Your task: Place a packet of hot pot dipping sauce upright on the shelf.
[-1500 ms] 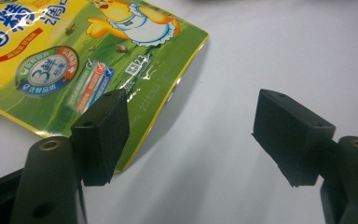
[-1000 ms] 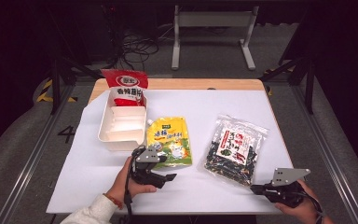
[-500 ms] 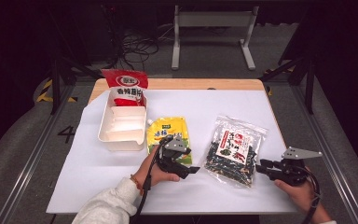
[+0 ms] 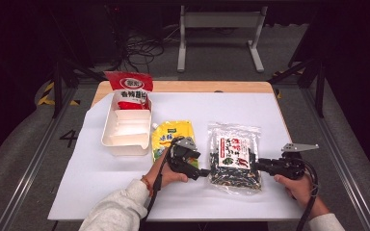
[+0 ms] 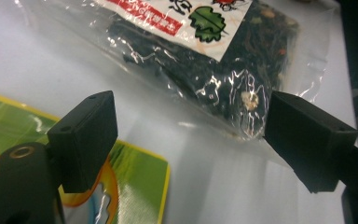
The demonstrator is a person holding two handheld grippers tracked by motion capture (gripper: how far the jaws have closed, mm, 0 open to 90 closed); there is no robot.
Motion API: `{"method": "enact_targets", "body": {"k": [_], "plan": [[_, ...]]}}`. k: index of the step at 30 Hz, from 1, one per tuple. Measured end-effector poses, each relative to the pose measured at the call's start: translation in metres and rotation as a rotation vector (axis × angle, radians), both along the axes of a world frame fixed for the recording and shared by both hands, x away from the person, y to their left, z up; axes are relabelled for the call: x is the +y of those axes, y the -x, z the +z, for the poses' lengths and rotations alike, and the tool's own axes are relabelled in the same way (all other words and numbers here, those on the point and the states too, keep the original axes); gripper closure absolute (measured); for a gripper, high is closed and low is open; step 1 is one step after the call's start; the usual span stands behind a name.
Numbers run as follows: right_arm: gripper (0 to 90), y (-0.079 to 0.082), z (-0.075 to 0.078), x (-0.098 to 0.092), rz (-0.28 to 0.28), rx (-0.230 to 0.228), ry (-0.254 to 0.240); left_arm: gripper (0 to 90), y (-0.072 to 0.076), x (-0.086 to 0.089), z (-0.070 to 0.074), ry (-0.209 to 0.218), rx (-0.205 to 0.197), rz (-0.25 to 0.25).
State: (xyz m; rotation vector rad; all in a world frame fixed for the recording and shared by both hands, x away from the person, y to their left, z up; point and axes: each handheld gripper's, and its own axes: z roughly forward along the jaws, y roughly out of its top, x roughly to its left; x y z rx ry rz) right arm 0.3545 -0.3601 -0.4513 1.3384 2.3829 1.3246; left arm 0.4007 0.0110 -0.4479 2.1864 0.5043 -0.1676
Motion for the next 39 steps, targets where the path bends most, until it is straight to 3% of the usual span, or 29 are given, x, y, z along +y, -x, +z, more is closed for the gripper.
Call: {"method": "enact_targets", "body": {"k": [6,11,14,16,17,19,27,29,32,39], "plan": [[68.5,-0.001,0.002,0.007,0.052,-0.039,0.032,15.9,-0.006,-0.011,-0.009,-0.031,0.068,-0.002],[68.9,-0.002,0.0,0.008,0.069,-0.039,0.018,15.1,-0.008,-0.013,-0.012,-0.013,0.112,0.034],[68.9,0.001,0.0,0.008,0.064,-0.039,0.011,15.8,-0.006,-0.01,-0.011,0.008,0.194,0.037],[68.8,0.002,-0.001,0.007,0.07,-0.045,0.006,16.5,-0.001,-0.008,-0.011,0.01,0.233,0.043],[68.8,0.002,-0.001,0.007,0.07,-0.044,0.003,18.2,-0.001,-0.008,-0.011,0.01,0.233,0.043],[68.7,0.002,-0.001,0.007,0.079,-0.053,0.005,17.4,0.001,-0.009,-0.011,0.021,0.285,0.064],[67.3,0.001,-0.001,0.011,0.092,-0.073,0.012,16.4,-0.001,-0.014,-0.012,0.064,0.323,0.13],[67.4,0.001,-0.002,0.013,0.099,-0.074,0.01,17.5,-0.001,-0.017,-0.014,0.088,0.338,0.132],[68.0,0.0,-0.002,0.02,0.125,-0.072,0.017,18.3,-0.001,-0.026,-0.017,0.122,0.356,0.093],[68.1,0.003,-0.002,0.023,0.148,-0.101,0.027,27.1,-0.008,-0.024,-0.02,0.154,0.332,0.104]]}}
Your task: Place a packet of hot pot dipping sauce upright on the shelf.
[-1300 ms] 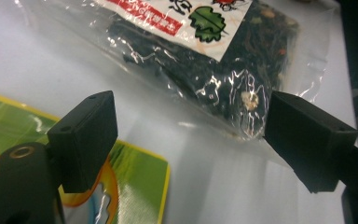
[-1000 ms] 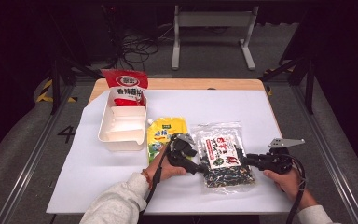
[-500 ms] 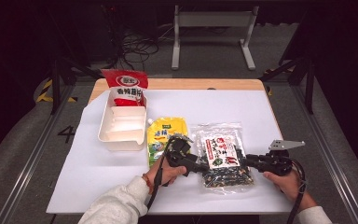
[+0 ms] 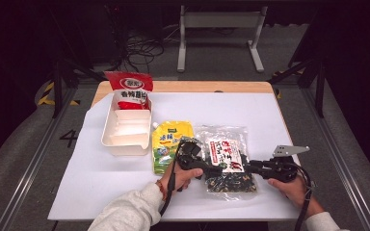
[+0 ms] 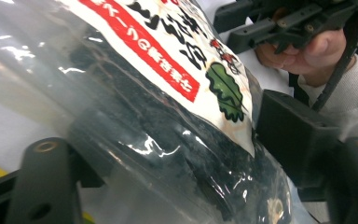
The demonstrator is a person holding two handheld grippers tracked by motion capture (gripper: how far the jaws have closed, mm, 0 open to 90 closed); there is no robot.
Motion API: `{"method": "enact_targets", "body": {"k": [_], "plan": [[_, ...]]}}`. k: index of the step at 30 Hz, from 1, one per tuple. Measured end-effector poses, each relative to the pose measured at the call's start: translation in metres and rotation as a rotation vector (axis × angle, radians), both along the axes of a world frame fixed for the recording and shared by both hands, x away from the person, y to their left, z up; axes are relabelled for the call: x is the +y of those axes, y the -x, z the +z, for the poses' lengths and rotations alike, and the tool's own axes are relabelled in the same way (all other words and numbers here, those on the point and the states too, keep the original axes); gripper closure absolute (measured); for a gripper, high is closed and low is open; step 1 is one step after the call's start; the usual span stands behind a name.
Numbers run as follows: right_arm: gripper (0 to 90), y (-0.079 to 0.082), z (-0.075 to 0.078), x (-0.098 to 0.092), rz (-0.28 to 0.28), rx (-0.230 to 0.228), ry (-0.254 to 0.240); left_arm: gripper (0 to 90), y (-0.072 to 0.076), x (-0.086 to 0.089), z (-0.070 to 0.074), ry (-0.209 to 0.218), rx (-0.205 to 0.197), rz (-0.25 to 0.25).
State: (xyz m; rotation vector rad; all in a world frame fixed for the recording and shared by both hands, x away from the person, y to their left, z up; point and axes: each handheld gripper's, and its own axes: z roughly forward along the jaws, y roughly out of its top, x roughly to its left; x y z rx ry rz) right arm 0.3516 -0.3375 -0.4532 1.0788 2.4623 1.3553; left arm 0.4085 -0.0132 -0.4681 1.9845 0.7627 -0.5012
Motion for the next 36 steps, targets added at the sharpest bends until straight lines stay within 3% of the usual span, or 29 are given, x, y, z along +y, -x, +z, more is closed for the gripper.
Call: {"method": "enact_targets", "body": {"k": [3,6,7,8,11,12,13,15,18,22,27,30,34,36], "plan": [[67.6,0.001,0.0,0.001,0.012,-0.019,-0.002,34.6,0.002,0.003,0.005,0.018,-0.047,0.003],[66.6,0.004,0.001,0.0,0.019,-0.033,-0.033,48.2,0.004,0.009,0.011,0.074,-0.09,-0.013],[66.7,0.004,0.001,0.001,0.019,-0.04,-0.031,50.9,0.005,0.01,0.013,0.073,-0.116,-0.019],[66.7,0.004,0.001,0.001,0.019,-0.04,-0.031,52.2,0.005,0.01,0.013,0.073,-0.116,-0.019],[68.8,0.009,0.007,0.004,0.029,-0.096,-0.075,54.6,0.011,0.01,0.02,0.078,-0.228,-0.056],[70.0,0.011,0.01,0.004,0.031,-0.109,-0.093,55.0,0.016,0.012,0.026,0.079,-0.304,-0.087],[70.5,0.013,0.012,0.003,0.034,-0.121,-0.105,55.1,0.019,0.012,0.03,0.076,-0.353,-0.098],[71.4,0.016,0.017,0.004,0.044,-0.148,-0.129,54.8,0.021,0.014,0.034,0.088,-0.388,-0.106],[73.7,0.018,0.019,0.006,0.052,-0.166,-0.132,52.4,0.018,0.014,0.034,0.092,-0.377,-0.092],[79.1,0.02,0.015,0.019,0.112,-0.167,-0.086,40.8,0.015,0.013,0.031,0.088,-0.374,-0.081],[85.8,0.024,0.013,0.034,0.166,-0.186,-0.03,33.2,0.012,0.014,0.027,0.073,-0.347,-0.068],[89.4,0.028,0.011,0.04,0.198,-0.202,-0.003,32.9,0.01,0.015,0.026,0.069,-0.341,-0.056],[90.0,0.033,0.007,0.045,0.245,-0.202,0.018,34.2,0.004,0.017,0.02,0.059,-0.29,-0.04],[90.0,0.038,0.005,0.052,0.304,-0.209,0.06,38.6,0.0,0.02,0.017,0.068,-0.271,-0.023]]}}
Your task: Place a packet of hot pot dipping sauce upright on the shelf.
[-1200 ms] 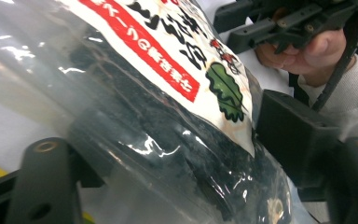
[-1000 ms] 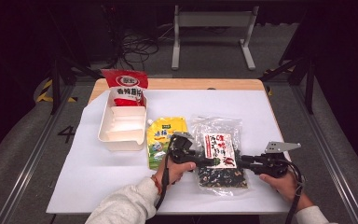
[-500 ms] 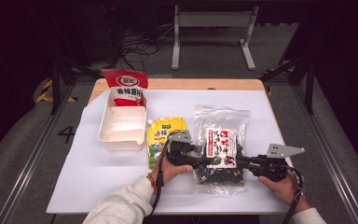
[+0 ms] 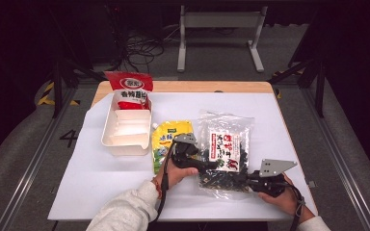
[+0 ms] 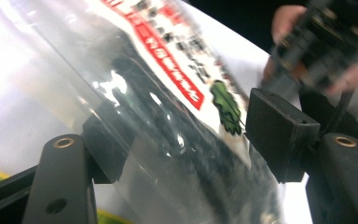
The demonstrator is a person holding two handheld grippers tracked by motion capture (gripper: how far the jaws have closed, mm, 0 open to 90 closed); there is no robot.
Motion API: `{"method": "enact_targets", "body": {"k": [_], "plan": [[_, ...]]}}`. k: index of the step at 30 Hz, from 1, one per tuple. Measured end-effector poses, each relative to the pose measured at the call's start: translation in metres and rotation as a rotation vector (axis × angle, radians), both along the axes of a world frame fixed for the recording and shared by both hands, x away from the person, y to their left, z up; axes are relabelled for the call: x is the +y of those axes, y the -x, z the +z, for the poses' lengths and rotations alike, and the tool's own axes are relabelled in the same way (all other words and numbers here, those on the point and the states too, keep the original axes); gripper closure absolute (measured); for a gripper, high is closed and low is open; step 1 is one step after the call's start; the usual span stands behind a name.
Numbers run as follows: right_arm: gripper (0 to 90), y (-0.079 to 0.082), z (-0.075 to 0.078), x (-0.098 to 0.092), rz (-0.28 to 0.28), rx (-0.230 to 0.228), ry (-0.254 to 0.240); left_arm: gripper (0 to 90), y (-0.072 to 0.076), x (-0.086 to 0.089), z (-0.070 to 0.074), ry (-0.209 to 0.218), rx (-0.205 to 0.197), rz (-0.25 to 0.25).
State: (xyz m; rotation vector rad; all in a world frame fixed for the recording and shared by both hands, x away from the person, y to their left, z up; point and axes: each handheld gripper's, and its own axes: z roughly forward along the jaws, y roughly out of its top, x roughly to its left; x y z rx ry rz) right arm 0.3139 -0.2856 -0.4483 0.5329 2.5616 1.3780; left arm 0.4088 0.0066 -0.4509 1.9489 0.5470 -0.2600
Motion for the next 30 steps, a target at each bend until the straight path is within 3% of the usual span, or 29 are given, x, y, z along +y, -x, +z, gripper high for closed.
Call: {"method": "enact_targets", "body": {"k": [1,2,3,4,5,6,8,12,16,20,23,24,25,28,30], "plan": [[90.0,0.002,-0.001,0.004,0.016,-0.008,0.03,44.6,-0.002,0.003,0.0,0.032,0.009,-0.004],[90.0,0.002,-0.001,0.004,0.016,-0.008,0.03,50.4,-0.002,0.003,0.0,0.032,0.009,-0.004],[90.0,0.006,-0.003,0.013,0.063,-0.005,0.061,55.7,-0.003,0.006,0.001,0.069,0.014,-0.013],[90.0,0.008,-0.004,0.017,0.076,-0.004,0.083,58.1,0.001,0.007,0.007,0.076,-0.013,-0.029],[90.0,0.008,-0.004,0.017,0.076,-0.004,0.083,60.6,0.001,0.007,0.007,0.076,-0.013,-0.029],[88.7,0.012,-0.008,0.025,0.108,-0.015,0.152,63.7,0.008,0.008,0.018,0.089,-0.065,-0.062],[84.4,0.013,-0.008,0.026,0.116,-0.019,0.152,68.1,0.015,0.009,0.028,0.1,-0.122,-0.089],[77.1,0.016,-0.001,0.017,0.097,-0.02,0.114,73.2,0.024,0.017,0.042,0.107,-0.22,-0.094],[65.2,0.021,0.005,0.001,0.068,-0.026,0.085,74.7,0.027,0.027,0.048,0.11,-0.254,-0.095],[58.4,0.022,0.012,-0.023,-0.014,-0.04,0.051,75.0,0.031,0.037,0.056,0.127,-0.286,-0.064],[56.0,0.019,0.016,-0.04,-0.114,-0.049,0.016,75.1,0.035,0.045,0.064,0.128,-0.319,-0.047],[54.0,0.018,0.017,-0.043,-0.149,-0.058,0.009,75.2,0.036,0.048,0.067,0.131,-0.334,-0.038],[54.0,0.018,0.017,-0.043,-0.149,-0.058,0.009,75.2,0.036,0.048,0.067,0.131,-0.334,-0.038],[50.5,0.013,0.02,-0.051,-0.258,-0.079,-0.014,75.2,0.04,0.061,0.077,0.134,-0.374,-0.02],[47.4,0.01,0.02,-0.052,-0.289,-0.073,-0.015,75.2,0.039,0.068,0.081,0.135,-0.388,-0.004]]}}
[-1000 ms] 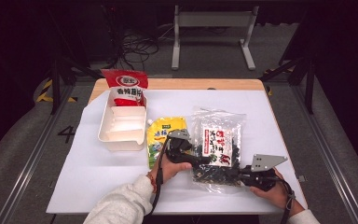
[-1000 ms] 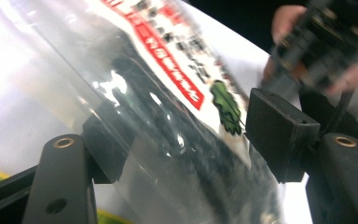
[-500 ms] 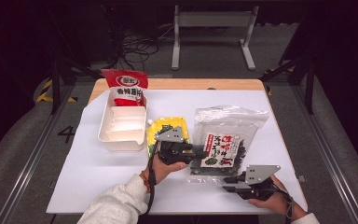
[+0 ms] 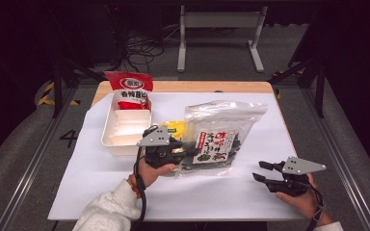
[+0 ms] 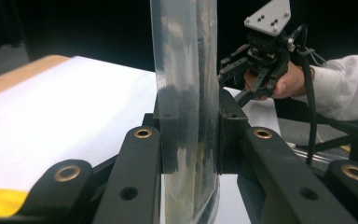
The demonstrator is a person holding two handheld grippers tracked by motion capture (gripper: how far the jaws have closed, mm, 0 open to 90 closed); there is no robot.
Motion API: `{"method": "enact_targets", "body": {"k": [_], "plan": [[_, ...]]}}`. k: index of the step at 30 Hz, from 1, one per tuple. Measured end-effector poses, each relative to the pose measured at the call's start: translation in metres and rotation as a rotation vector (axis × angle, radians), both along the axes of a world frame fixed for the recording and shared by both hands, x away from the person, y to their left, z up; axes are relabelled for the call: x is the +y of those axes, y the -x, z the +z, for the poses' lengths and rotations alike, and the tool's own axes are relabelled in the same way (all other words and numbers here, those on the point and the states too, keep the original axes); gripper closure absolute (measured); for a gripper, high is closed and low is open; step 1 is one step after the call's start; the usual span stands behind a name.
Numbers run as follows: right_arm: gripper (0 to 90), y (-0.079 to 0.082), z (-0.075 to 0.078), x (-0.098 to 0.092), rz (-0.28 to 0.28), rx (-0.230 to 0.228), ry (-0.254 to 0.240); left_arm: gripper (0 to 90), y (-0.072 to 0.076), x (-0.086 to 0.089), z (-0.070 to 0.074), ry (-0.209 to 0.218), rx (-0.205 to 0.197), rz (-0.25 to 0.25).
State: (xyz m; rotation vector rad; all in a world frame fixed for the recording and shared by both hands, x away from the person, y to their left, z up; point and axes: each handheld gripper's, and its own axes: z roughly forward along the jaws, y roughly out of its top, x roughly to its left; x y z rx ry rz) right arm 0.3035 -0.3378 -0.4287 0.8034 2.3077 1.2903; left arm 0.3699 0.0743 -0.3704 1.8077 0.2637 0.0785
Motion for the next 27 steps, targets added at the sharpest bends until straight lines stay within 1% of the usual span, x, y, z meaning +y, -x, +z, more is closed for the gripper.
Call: {"method": "enact_targets", "body": {"k": [1,2,3,4,5,10,13,14,15,16,18,19,20,25,27], "plan": [[47.0,-0.001,0.0,0.0,-0.018,0.0,0.005,75.2,0.0,0.003,0.002,0.003,-0.002,0.006],[47.0,-0.001,0.0,0.0,-0.018,0.0,0.005,75.2,0.0,0.003,0.002,0.003,-0.002,0.006],[46.9,-0.002,-0.001,0.0,-0.026,0.003,0.006,75.2,-0.001,0.007,0.003,0.006,-0.007,0.015],[46.6,-0.003,-0.002,-0.001,-0.028,0.005,0.009,75.2,-0.001,0.012,0.005,0.011,-0.013,0.033],[46.3,-0.003,-0.003,-0.001,-0.038,0.001,0.019,75.2,-0.002,0.017,0.007,0.014,-0.024,0.04],[44.9,-0.005,-0.004,-0.001,-0.056,0.004,0.017,75.2,-0.002,0.034,0.013,0.025,-0.054,0.085],[44.1,-0.007,-0.004,-0.001,-0.062,0.007,0.012,75.1,-0.002,0.045,0.016,0.027,-0.065,0.104],[43.9,-0.008,-0.004,-0.001,-0.06,0.005,0.005,75.1,-0.002,0.049,0.018,0.026,-0.076,0.11],[43.9,-0.008,-0.004,-0.001,-0.061,0.009,0.002,75.1,-0.002,0.053,0.019,0.031,-0.076,0.118],[43.9,-0.009,-0.004,0.0,-0.06,0.01,0.006,75.1,-0.002,0.053,0.019,0.031,-0.076,0.118],[43.9,-0.009,-0.005,0.001,-0.061,0.011,0.009,75.1,-0.002,0.063,0.023,0.028,-0.096,0.143],[43.8,-0.009,-0.005,0.001,-0.061,0.01,0.011,75.1,-0.002,0.063,0.023,0.028,-0.096,0.143],[43.8,-0.009,-0.005,0.001,-0.061,0.01,0.011,75.1,-0.001,0.067,0.024,0.025,-0.106,0.149],[43.0,-0.009,-0.006,0.002,-0.057,0.014,0.009,75.1,0.0,0.088,0.032,0.038,-0.136,0.193],[42.7,-0.009,-0.007,0.003,-0.056,0.017,0.006,75.1,-0.001,0.098,0.037,0.044,-0.156,0.222]]}}
